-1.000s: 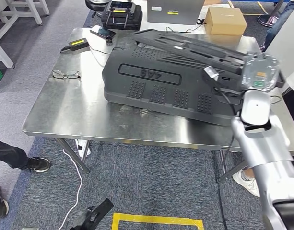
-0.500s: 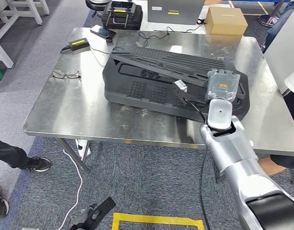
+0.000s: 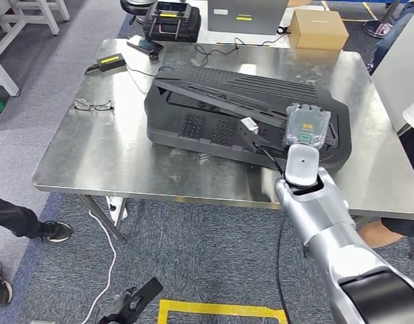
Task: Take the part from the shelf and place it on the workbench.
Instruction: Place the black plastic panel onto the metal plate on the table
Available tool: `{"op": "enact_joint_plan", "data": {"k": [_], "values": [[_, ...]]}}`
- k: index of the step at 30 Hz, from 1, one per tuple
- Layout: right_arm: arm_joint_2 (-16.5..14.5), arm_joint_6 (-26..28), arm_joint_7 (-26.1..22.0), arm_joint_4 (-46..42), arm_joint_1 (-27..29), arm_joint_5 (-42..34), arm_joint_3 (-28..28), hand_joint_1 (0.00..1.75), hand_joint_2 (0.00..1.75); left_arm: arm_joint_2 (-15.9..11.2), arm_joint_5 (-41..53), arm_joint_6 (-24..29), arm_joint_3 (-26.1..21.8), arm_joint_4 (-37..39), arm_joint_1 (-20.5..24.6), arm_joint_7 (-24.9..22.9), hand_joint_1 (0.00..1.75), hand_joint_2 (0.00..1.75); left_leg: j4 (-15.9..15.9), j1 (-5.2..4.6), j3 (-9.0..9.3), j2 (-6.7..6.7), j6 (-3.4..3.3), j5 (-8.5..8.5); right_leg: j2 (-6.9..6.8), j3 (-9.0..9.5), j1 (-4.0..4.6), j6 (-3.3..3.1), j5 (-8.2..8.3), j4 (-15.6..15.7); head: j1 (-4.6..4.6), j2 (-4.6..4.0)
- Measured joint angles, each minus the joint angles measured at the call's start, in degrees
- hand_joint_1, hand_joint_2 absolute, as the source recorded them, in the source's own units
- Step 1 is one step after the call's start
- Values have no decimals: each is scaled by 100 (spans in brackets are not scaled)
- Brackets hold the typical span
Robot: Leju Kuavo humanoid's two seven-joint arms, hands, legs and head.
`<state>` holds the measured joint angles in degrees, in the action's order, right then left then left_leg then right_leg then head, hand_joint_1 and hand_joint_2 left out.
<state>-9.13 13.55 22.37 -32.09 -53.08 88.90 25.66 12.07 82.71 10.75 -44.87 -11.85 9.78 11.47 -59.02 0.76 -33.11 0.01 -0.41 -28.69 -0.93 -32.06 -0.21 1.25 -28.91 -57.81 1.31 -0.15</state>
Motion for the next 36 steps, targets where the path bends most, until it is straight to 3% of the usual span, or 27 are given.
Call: {"op": "enact_joint_plan", "data": {"k": [9, 22, 35, 36], "values": [[61, 160, 279, 31, -99, 22, -114, 175, 175, 2, -78, 2, 3, 0, -3, -2, 0, 0, 0, 0, -1, 0, 0, 0, -1, -3, 0, 0, 0, 0, 0, 1], [401, 222, 669, 45, -192, 103, -419, 175, 175, 4, -178, 17, 7, 0, -33, -55, 0, 0, -2, -2, -3, 1, 0, 0, -2, -4, -1, 0, 0, 0, 0, -1], [605, 261, 815, 279, -219, 110, -572, 175, 175, 33, -201, 50, 28, 0, -62, -98, 0, 0, -1, -1, -6, 0, 0, 0, 1, -7, 0, 0, 0, 0, 0, 1], [605, 261, 828, 286, -218, 110, -559, 168, 175, 37, -202, 52, 32, 0, -63, -98, 0, 0, -1, 0, -6, 0, 0, 0, 2, -7, 0, 0, 0, 0, 0, 1]]}}
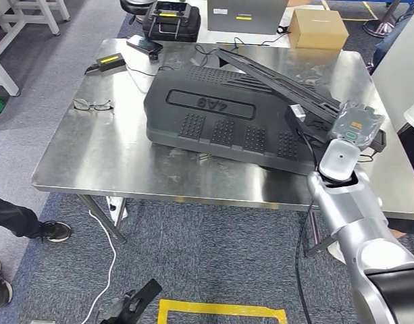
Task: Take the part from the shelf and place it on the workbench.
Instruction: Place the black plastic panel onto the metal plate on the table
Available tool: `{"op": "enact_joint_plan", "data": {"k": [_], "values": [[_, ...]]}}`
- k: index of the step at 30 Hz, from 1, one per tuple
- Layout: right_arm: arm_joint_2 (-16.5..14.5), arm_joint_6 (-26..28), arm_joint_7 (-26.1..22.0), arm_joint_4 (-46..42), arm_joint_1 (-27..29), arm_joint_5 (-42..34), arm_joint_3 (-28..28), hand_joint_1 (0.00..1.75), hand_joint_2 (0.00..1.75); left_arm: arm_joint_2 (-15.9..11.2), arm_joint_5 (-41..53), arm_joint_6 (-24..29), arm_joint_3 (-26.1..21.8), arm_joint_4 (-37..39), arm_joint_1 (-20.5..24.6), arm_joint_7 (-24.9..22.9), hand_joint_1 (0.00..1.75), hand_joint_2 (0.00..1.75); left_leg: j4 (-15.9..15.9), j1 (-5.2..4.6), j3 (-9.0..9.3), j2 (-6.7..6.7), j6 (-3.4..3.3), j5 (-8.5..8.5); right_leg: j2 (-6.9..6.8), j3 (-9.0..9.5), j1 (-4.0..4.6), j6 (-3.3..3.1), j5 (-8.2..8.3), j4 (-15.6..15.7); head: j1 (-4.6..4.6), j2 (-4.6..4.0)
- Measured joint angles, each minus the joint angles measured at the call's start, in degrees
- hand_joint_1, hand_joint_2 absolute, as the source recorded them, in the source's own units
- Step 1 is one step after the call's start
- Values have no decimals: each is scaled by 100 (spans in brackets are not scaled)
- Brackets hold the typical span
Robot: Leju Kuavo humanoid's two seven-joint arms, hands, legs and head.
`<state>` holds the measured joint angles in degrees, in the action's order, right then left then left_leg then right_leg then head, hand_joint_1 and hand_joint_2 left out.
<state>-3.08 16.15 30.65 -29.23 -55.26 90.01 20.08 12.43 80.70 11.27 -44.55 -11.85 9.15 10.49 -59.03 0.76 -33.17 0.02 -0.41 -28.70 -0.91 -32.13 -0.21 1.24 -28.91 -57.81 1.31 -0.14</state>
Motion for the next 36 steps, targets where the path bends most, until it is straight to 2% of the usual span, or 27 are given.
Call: {"op": "enact_joint_plan", "data": {"k": [2, 3, 4, 5, 6, 7, 9, 10, 17, 26, 36], "values": [[0, -2, 5, 10, 2, 0, 28, 122, 175, 7, -3, 4, 5, 0, 0, 0, 0, 0, 0, 0, 0, 0, 0, 0, 1, -1, 0, 0, 0, 0, 0, 0], [0, -5, 5, 15, 3, 1, 44, 91, 175, 8, -4, 5, 7, 0, 0, 0, 0, 0, 0, 0, 0, 0, 0, 0, 1, -1, 0, 0, 0, 0, 0, 0], [0, -10, 5, 19, 4, 1, 66, 89, 175, 10, -5, 7, 8, 0, 0, 0, 0, 0, 0, 0, 0, 0, 0, 0, 1, -1, 0, 0, 0, 0, 0, 0], [0, -19, 2, 23, 4, 2, 90, 101, 175, 10, -6, 9, 9, 0, -1, 0, 0, 0, 0, 0, 0, 0, 0, 0, 1, 0, 0, 0, 0, 0, 0, 0], [0, -33, -2, 27, 9, 2, 118, 98, 175, 11, -7, 12, 10, 0, -3, 0, 0, 0, 0, 0, 0, 0, 0, 0, 0, 0, 0, 0, 0, 0, 0, -1], [0, -48, -7, 29, 17, 2, 154, 88, 175, 11, -7, 14, 12, 0, -5, 0, 0, 0, 0, 0, -1, 0, 0, 0, -1, 0, 0, 0, 0, 0, 0, 0], [-2, -85, -13, 38, 39, 3, 243, 19, 175, 11, -10, 15, 17, 0, -10, 2, 0, 0, 0, 0, -2, 0, 0, 0, 0, 0, 0, 0, 0, 0, 0, 0], [-3, -104, -14, 45, 51, 4, 299, 3, 175, 11, -14, 16, 21, 0, -12, 5, 0, 0, 0, -1, -2, 0, 0, 0, 0, 0, 0, 0, 0, 0, 0, 0], [-21, -184, -33, 99, 157, 2, 610, 0, 175, 14, -90, 25, 54, 0, -28, 20, 0, 0, 0, 0, -2, 0, 0, 0, -2, -1, 0, 0, 0, 0, 0, -1], [-60, -231, -166, 134, 257, 1, 691, 0, 175, 14, -99, 38, 62, 0, -47, 27, 0, 0, 0, -1, -2, 0, 0, 0, -1, 1, 0, 0, 0, 0, 0, 1], [-190, -708, -1093, 84, 246, -88, 692, 0, 175, 14, -210, 38, 64, 0, -79, 64, 0, 0, 0, 0, -1, 0, 0, 0, -1, 1, 0, 0, 0, -1, 0, -1]]}}
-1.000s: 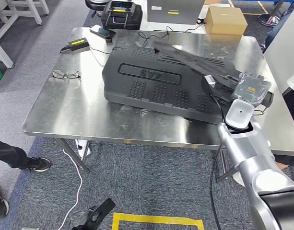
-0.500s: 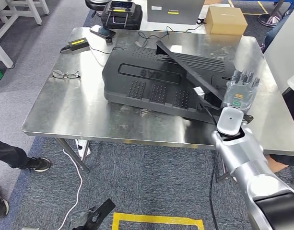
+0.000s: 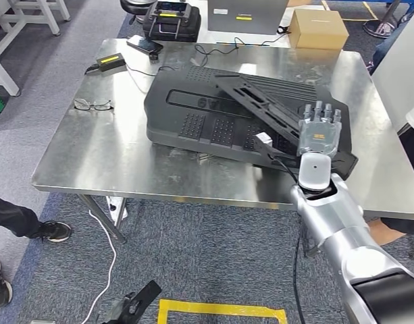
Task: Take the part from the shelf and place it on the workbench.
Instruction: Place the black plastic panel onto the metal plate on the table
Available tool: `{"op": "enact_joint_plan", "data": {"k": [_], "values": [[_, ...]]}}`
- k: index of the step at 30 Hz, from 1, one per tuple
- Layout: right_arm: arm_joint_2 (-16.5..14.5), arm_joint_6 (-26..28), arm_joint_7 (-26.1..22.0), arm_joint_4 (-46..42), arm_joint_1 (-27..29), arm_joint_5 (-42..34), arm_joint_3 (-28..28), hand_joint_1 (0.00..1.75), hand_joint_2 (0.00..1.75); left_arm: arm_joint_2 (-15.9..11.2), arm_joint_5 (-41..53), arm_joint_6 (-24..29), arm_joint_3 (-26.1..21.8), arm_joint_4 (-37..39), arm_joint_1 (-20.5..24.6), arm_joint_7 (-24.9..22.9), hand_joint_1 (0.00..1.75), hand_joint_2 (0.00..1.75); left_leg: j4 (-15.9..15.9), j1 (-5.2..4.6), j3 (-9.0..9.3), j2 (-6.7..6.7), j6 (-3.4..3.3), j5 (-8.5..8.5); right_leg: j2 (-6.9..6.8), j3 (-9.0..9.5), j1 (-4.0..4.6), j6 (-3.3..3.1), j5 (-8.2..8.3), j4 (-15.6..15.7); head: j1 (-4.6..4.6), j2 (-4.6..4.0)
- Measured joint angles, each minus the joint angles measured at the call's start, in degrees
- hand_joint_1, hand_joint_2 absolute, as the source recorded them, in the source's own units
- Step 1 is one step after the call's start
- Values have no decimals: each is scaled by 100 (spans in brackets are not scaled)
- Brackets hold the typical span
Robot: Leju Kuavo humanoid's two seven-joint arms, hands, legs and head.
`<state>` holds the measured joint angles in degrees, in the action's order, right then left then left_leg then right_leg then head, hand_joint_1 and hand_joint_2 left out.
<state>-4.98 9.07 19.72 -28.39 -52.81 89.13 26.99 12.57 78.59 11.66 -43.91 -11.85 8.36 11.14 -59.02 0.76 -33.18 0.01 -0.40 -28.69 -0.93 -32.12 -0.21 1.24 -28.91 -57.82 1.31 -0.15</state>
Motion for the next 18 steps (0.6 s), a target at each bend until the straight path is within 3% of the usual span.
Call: {"op": "enact_joint_plan", "data": {"k": [7, 18], "values": [[-98, -712, -710, -18, -138, -152, 11, 0, 175, 0, -92, 40, -3, 0, -37, 70, 0, 0, 0, -1, 0, 0, 0, 0, 0, 1, 0, 0, 0, 0, 0, 2], [-169, -1233, -1145, -18, -329, -401, 131, 0, 175, -2, -195, 98, -13, 0, -72, 109, 0, 0, 0, -1, 0, 0, 0, 0, 0, 1, -1, 0, 0, 0, 0, 1]]}}
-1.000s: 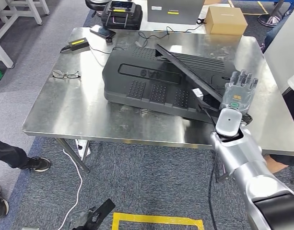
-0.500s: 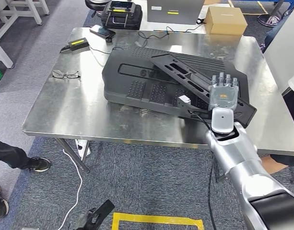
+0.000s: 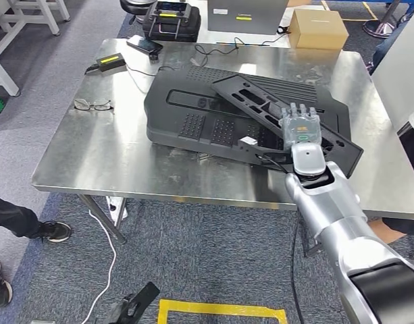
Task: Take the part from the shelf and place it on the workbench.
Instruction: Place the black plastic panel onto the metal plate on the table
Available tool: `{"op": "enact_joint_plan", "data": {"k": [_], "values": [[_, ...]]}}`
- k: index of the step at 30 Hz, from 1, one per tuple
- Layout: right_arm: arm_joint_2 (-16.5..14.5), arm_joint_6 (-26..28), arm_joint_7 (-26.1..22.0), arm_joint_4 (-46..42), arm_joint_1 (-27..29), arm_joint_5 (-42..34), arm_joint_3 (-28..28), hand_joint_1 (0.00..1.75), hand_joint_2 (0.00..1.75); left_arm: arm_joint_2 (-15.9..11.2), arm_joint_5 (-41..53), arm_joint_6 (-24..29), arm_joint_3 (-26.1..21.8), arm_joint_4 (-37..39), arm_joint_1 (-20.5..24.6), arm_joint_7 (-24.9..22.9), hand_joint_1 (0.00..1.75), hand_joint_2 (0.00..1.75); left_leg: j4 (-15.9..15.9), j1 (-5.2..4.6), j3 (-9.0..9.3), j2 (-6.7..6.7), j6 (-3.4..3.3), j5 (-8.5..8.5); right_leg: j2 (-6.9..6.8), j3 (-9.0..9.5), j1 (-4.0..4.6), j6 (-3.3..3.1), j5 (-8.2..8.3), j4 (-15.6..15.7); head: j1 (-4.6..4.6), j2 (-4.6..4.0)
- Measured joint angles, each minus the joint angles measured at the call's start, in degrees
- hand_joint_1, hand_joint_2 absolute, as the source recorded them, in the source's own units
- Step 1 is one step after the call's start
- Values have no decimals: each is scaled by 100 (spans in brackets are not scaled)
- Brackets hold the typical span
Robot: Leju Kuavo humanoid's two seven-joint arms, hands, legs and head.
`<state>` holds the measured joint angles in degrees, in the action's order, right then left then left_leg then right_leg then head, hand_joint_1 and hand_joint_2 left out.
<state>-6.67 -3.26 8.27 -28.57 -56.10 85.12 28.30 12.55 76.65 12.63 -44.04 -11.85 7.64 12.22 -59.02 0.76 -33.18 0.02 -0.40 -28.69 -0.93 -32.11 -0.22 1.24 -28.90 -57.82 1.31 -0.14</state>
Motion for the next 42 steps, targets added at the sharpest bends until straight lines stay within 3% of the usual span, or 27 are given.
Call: {"op": "enact_joint_plan", "data": {"k": [12, 17, 21, 23, 26, 30, 34, 36, 39, 42], "values": [[26, -1293, -1114, -36, -402, -879, 217, 0, 175, -37, -129, 58, -25, 0, -63, 125, 0, 0, 0, 0, 1, 0, 0, 0, -1, -1, 0, 0, 0, 0, 0, 1], [174, -1739, -1262, -157, -579, -1364, 488, 0, 175, -55, -211, 74, -50, 0, -93, 168, 0, 0, 0, 0, 1, 0, 0, 0, 0, -1, 0, 0, 0, 0, 0, 1], [384, -1733, -1249, -423, -630, -2012, 749, 0, 175, -62, -233, 80, -81, 0, -118, 206, 0, 0, -1, -1, 1, 0, 0, 0, -1, -1, 0, 0, 0, 0, 0, -1], [559, -1441, -1189, -700, -603, -2489, 874, 0, 175, -65, -278, 88, -98, 0, -134, 247, 0, 0, -2, -2, 1, 1, 0, 0, -2, -2, -1, 0, 0, 1, 0, 1], [886, -416, -947, -1374, -337, -2977, 944, 0, 175, -69, -319, 96, -108, 0, -159, 291, 0, 0, -2, -1, 2, 4, 0, -1, -7, 0, 0, 0, 0, 2, 0, 1], [1277, 769, -682, -2481, 421, -2988, 886, 0, 175, -70, -319, 99, -111, 0, -182, 311, 0, 0, -2, -2, 3, 6, -1, -2, -5, -2, 0, 1, -1, 3, 0, 0], [1416, 2981, -721, -4000, 1902, -2445, 274, 0, 175, -70, -319, 128, -113, 0, -197, 348, 0, 0, -1, 1, 1, 29, -1, -4, -34, 5, 3, -2, -11, 6, 0, 1], [1418, 3719, -876, -4760, 2724, -2292, -121, 0, 175, -70, -327, 176, -118, 0, -215, 355, 0, 0, 1, 1, -4, 39, 2, -7, -43, 5, 3, -4, -16, 6, 0, 0], [1354, 4229, -1312, -5760, 3777, -2246, -705, 0, 175, -70, -375, 236, -143, 0, -245, 380, 0, 0, 2, 1, -7, 42, 3, -10, -43, 2, 3, -5, -17, 6, 0, -1], [1112, 4299, -2034, -6596, 4650, -2447, -1302, 0, 175, -70, -420, 281, -188, 0, -276, 410, 0, 0, 3, 2, -6, 40, 3, -11, -41, 0, 3, -6, -18, 7, -1, 0]]}}
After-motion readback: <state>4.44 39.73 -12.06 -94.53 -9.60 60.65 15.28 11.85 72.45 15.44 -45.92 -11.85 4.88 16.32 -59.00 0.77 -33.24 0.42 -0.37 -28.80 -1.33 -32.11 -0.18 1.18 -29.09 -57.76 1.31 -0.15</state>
